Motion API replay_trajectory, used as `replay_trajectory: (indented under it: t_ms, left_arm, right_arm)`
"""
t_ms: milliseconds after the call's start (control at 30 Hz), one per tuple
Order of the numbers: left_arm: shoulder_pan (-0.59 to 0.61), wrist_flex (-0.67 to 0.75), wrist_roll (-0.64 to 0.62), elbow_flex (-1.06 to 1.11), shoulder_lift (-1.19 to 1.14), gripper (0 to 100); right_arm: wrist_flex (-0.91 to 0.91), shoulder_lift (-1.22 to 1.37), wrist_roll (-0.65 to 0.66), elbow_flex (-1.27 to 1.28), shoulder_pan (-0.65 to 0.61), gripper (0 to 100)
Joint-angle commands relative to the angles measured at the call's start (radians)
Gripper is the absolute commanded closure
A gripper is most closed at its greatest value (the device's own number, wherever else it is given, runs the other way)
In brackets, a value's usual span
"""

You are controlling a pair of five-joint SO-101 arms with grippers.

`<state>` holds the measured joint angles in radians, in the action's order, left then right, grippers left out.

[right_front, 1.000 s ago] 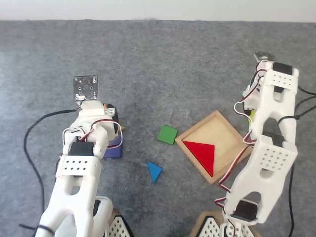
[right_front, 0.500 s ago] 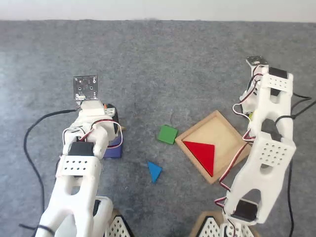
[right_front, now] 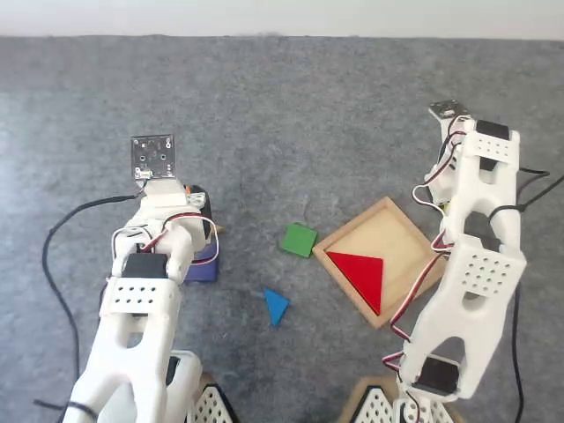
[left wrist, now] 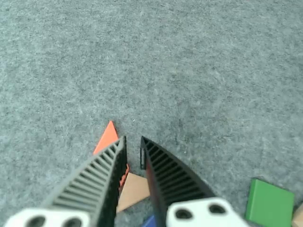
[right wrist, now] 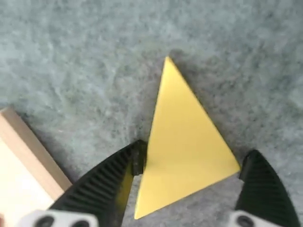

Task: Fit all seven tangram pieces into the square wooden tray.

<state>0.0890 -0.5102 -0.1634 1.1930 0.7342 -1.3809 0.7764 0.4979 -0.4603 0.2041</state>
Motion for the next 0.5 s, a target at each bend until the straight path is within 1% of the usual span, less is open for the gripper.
replay_trajectory:
  t_ms: [0,100,233,467]
  left_arm:
    - [-0.003,0.028,0.011,-0.007,-0.002,95]
    - [-0.003,0.028,0.011,-0.007,-0.002,95]
    - [-0.003,0.028,0.011,-0.007,-0.002,95]
    - [-0.003,0.028,0.011,-0.007,-0.002,95]
  right_arm:
    - [0.004,-0.002,0.006,-0.023,-0.016,76.1]
    - [0.004,-0.007,0.003,-0.023,-0.015,78.3]
    - [-0.002,-0.044,-0.023,-0.023,-0.013,78.6]
    - [-0.107,-0.259,-0.026,-0.023,-0.048,78.6]
